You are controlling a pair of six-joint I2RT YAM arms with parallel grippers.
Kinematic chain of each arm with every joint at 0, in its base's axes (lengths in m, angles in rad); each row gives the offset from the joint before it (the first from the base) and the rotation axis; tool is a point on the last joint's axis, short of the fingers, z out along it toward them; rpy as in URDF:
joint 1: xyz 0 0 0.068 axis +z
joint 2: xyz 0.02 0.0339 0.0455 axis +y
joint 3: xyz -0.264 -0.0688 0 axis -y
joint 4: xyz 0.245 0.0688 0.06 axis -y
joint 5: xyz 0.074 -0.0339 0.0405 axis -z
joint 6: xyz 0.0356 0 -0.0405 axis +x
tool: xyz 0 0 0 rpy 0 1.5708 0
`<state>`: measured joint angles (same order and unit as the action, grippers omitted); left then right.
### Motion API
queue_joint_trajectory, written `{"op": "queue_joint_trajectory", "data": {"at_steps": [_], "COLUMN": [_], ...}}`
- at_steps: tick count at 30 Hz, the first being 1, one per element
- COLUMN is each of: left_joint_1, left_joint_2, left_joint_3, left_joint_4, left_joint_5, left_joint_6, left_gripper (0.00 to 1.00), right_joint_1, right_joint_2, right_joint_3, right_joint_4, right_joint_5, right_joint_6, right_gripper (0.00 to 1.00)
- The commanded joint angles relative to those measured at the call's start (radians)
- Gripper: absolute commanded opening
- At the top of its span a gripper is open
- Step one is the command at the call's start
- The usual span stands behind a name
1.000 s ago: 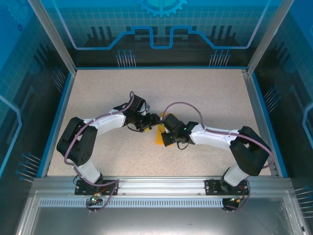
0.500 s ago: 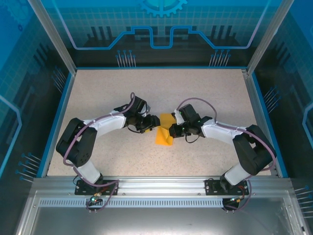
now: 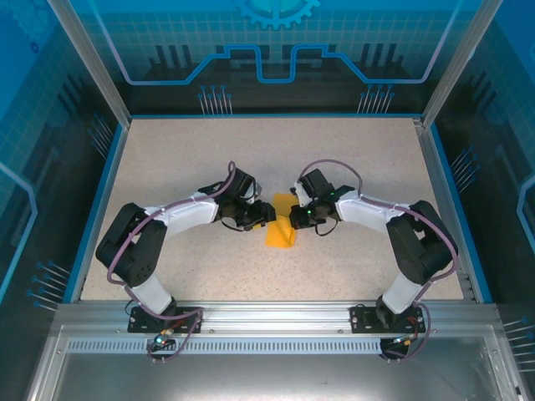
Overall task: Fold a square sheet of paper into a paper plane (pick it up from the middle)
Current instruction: Fold the triangle a second time at the center of the table.
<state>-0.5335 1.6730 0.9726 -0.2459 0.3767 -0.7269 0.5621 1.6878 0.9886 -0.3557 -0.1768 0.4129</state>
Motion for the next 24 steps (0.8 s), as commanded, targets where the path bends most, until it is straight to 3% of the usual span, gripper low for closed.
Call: {"op": "queue_joint_trajectory", "data": {"at_steps": [1, 5, 14, 24], "left_joint_1": [-0.008, -0.011, -0.022, -0.044], "left_joint_2": [-0.033, -0.027, -0.003, 0.073], "left_joint_3": [-0.021, -0.017, 0.004, 0.071], "left_joint_4": [0.017, 0.018, 0.022, 0.057], "left_joint_5": [-0.023, -0.024, -0.013, 0.037], "left_joint_6": [0.012, 0.012, 0.012, -0.034], "left_gripper": [0.46, 0.46, 0.44, 0.28], "right_joint_1": [-0.010, -0.011, -0.057, -0.080], "right_joint_2": [0.022, 0.042, 0.078, 0.056], "right_joint_3": [0.045, 0.080, 0.111, 0.080], "right_joint_4": [-0.078, -0.138, -0.143, -0.101], "right_joint_5": [0.033, 0.042, -0.108, -0.182], "right_joint_6": [-0.037, -0.050, -0.056, -0.046], "right_gripper": [0.02, 0.03, 0.06, 0.09]}}
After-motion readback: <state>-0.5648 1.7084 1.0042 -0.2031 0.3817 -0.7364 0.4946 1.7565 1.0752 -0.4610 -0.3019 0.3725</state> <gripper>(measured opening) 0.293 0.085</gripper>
